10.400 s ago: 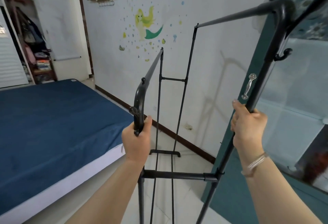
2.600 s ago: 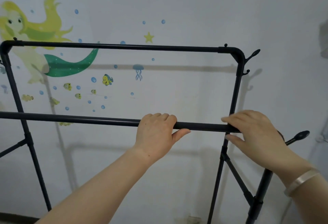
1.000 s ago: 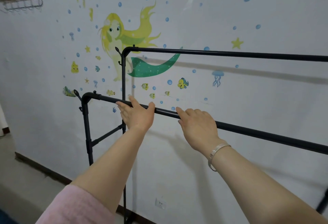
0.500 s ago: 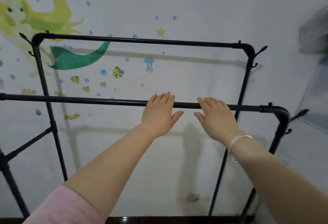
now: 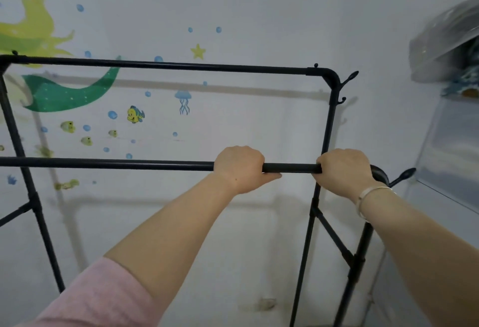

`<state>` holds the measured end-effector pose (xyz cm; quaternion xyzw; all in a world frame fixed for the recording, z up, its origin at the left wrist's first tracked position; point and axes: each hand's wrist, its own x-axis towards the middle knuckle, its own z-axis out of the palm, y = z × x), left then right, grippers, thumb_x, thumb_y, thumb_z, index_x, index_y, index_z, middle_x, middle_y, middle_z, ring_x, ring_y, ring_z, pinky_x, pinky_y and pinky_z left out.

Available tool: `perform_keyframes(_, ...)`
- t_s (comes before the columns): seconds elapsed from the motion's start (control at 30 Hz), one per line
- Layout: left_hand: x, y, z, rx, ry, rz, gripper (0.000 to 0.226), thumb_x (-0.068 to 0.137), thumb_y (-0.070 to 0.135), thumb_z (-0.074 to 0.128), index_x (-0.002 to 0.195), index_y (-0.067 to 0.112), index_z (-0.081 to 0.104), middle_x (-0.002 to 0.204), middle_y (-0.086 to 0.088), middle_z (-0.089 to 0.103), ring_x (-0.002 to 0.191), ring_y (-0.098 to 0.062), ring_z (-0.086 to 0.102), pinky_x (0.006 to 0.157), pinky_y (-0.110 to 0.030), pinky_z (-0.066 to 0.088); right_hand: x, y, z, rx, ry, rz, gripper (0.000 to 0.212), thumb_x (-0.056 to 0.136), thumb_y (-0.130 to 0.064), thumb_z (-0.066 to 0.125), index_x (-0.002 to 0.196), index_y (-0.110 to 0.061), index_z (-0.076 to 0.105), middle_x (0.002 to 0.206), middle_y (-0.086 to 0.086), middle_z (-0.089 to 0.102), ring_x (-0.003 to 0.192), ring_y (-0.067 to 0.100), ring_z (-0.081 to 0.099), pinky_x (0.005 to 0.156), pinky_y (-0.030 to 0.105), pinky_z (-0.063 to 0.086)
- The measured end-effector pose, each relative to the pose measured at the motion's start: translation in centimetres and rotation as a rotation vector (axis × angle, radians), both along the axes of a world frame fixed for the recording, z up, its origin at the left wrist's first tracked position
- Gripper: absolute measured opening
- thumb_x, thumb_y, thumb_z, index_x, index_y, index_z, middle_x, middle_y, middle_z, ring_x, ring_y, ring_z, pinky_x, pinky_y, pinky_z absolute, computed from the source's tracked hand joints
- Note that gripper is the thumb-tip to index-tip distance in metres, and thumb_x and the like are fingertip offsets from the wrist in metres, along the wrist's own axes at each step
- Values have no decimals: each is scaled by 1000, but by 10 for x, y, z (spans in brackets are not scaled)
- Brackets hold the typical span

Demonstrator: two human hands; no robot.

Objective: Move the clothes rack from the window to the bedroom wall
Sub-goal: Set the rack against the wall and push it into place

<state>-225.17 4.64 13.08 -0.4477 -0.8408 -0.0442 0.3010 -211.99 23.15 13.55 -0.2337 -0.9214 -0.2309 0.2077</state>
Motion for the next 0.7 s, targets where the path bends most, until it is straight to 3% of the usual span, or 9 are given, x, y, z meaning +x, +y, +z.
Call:
perform_keyframes(0.1, -8, -1, -5, 58, 91, 14, 59, 80, 76, 35, 52, 25, 31, 46, 9, 36, 39, -11, 31, 41, -27, 16, -13, 9, -6, 87, 34, 48, 47, 95, -47, 31, 54, -25, 37, 47, -9, 44, 41, 12, 41, 43, 26, 27)
perform_keyframes(0.2, -13, 6, -9, 89, 134, 26, 58, 80, 77, 32, 54, 25, 27, 44, 9, 30, 37, -12, 26, 40, -27, 14, -23, 21, -10, 127, 80, 57, 50, 97, -51, 26, 54, -26, 33, 43, -11, 42, 38, 10, 39, 43, 24, 28)
perform_keyframes(0.4, -22, 21, -14, 102, 142, 73, 57, 82, 76, 31, 56, 25, 25, 46, 9, 27, 38, -13, 21, 41, -27, 15, -36, 38, -16, 135, 164, 94, 52, 96, -44, 38, 50, -23, 25, 38, -10, 33, 32, 13, 29, 42, 22, 20)
perform_keyframes(0.57, -22, 15, -14, 101, 157, 44, 54, 82, 74, 32, 66, 23, 38, 50, 10, 32, 42, -20, 35, 43, -28, 20, -36, 35, -17, 175, 137, 68, 49, 98, -46, 28, 54, -25, 28, 41, -10, 38, 35, 11, 35, 41, 23, 20)
perform_keyframes(0.7, -22, -13, -18, 116, 214, -28, 51, 83, 69, 25, 73, 21, 38, 63, 6, 45, 56, -22, 49, 50, -31, 24, -29, 26, -20, 193, 101, 7, 44, 98, -47, 26, 61, -27, 40, 44, -11, 38, 36, 10, 33, 42, 27, 18)
